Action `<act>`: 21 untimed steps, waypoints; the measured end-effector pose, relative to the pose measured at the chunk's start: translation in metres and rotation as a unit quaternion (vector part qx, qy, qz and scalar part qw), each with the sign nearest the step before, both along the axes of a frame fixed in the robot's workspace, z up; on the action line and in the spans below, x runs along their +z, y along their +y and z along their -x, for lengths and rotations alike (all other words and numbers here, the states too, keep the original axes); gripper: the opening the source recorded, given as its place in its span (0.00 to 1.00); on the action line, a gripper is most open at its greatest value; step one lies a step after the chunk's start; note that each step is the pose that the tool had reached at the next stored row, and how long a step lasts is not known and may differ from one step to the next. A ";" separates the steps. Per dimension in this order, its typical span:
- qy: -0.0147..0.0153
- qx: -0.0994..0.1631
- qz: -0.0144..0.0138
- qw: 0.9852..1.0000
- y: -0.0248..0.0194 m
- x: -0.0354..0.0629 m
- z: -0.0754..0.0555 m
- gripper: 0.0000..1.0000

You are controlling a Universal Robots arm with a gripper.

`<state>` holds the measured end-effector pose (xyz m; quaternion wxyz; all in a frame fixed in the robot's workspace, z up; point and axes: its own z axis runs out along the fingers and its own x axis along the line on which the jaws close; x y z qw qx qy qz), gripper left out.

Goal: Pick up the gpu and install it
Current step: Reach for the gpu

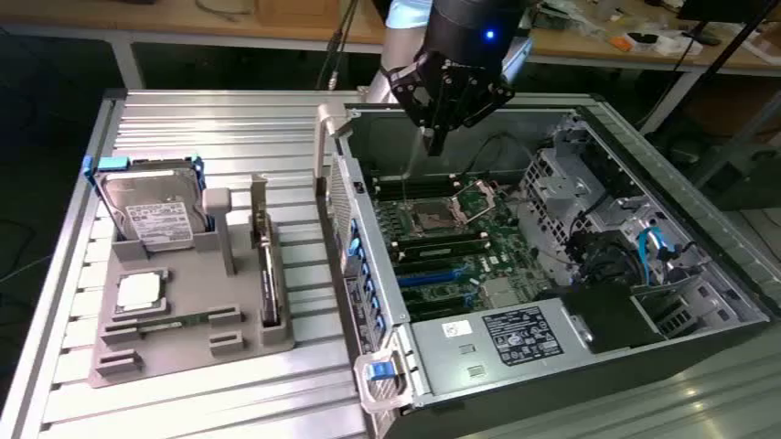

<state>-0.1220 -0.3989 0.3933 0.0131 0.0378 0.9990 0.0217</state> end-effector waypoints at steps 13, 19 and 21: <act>-0.008 0.000 0.000 1.000 0.0000 0.0000 0.034 0.11; -0.010 0.000 0.000 1.000 0.0000 0.0000 0.046 0.11; -0.010 0.000 0.000 1.000 0.0000 0.0000 0.050 0.11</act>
